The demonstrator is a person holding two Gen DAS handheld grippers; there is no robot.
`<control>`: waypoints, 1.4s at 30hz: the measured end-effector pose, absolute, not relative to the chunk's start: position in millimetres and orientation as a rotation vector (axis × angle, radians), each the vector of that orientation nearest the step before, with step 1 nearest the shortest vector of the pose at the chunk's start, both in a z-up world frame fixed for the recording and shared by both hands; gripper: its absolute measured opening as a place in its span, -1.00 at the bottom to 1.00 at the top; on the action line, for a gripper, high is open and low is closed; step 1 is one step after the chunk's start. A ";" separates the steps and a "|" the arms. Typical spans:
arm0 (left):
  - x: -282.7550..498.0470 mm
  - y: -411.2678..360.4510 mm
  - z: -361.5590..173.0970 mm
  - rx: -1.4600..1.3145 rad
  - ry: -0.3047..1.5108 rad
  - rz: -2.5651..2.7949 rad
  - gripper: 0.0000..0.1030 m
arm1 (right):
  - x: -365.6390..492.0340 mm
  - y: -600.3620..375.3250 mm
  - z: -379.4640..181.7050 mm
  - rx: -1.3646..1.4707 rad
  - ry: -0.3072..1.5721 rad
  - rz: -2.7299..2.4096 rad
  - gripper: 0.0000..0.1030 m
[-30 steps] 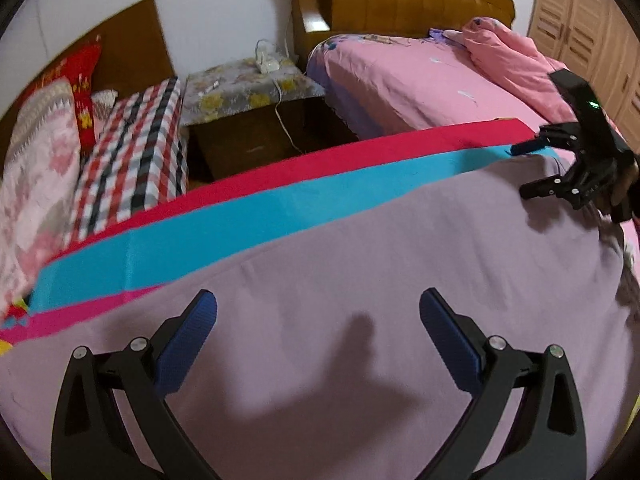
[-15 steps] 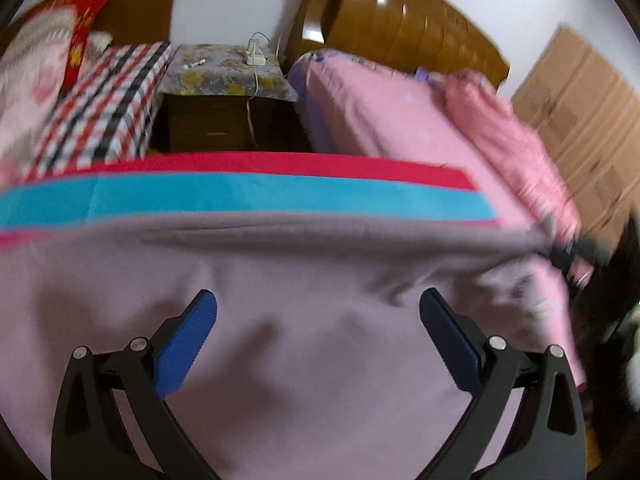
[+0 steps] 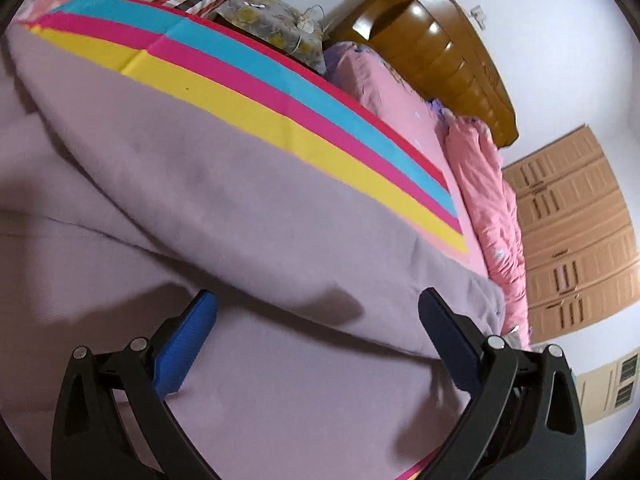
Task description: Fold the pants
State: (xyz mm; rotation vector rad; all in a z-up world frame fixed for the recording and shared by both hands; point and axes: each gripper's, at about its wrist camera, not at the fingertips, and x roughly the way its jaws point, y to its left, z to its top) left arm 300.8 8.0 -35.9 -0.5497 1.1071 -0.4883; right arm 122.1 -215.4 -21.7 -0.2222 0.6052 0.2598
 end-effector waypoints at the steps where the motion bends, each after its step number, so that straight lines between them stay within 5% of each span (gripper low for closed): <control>1: 302.9 9.4 -37.2 -0.581 1.102 -0.486 0.93 | 117.0 -216.0 -17.6 -0.211 0.592 0.257 -0.60; 3: 306.5 14.1 -44.8 -0.642 1.100 -0.485 0.80 | 111.2 -215.0 -10.5 -0.194 0.570 0.252 -0.60; 4: 309.7 16.3 -47.5 -0.690 1.094 -0.491 0.53 | 108.6 -214.9 -8.0 -0.187 0.566 0.251 -0.60; 7: 308.3 16.2 -48.2 -0.686 1.071 -0.480 -0.69 | 103.5 -213.0 -11.9 -0.173 0.593 0.253 -0.60; 8: 302.9 17.4 -45.2 -0.678 1.040 -0.473 -0.76 | 103.0 -211.7 -16.2 -0.167 0.616 0.259 -0.59; 13: 282.3 23.4 -37.6 -0.645 0.972 -0.459 -0.80 | 94.3 -220.8 -34.5 -0.024 0.749 0.224 -0.36; 20: 272.7 22.7 -36.4 -0.573 0.964 -0.448 -0.80 | 63.3 -242.1 -49.8 0.513 0.772 0.221 -0.36; 25: 274.8 23.3 -21.3 -0.626 0.924 -0.514 -0.86 | 78.6 -229.0 -56.7 0.637 0.804 0.209 -0.36; 27: 277.8 23.3 -12.1 -0.663 0.916 -0.547 -0.87 | 92.9 -227.9 -62.7 0.674 0.847 0.130 0.07; 28: 279.3 23.5 -9.0 -0.683 0.916 -0.557 -0.87 | 97.9 -226.8 -65.1 0.684 0.869 0.106 0.09; 30: 280.3 23.4 -4.7 -0.709 0.922 -0.569 -0.87 | 109.7 -219.5 -60.5 0.702 0.879 0.102 0.45; 33: 279.2 19.5 1.5 -0.712 0.922 -0.584 -0.88 | 122.8 -211.6 -62.4 0.766 0.871 0.058 0.57; 39: 271.0 27.8 -8.1 -0.746 0.946 -0.598 -0.87 | 132.4 -216.4 -68.1 0.954 0.728 -0.108 0.45; 40: 269.9 30.5 -12.0 -0.742 0.953 -0.589 -0.87 | 128.0 -221.5 -68.8 0.974 0.692 -0.144 0.36; 42: 268.3 33.9 -19.9 -0.735 0.966 -0.571 -0.87 | 119.7 -228.8 -73.5 1.010 0.619 -0.191 -0.12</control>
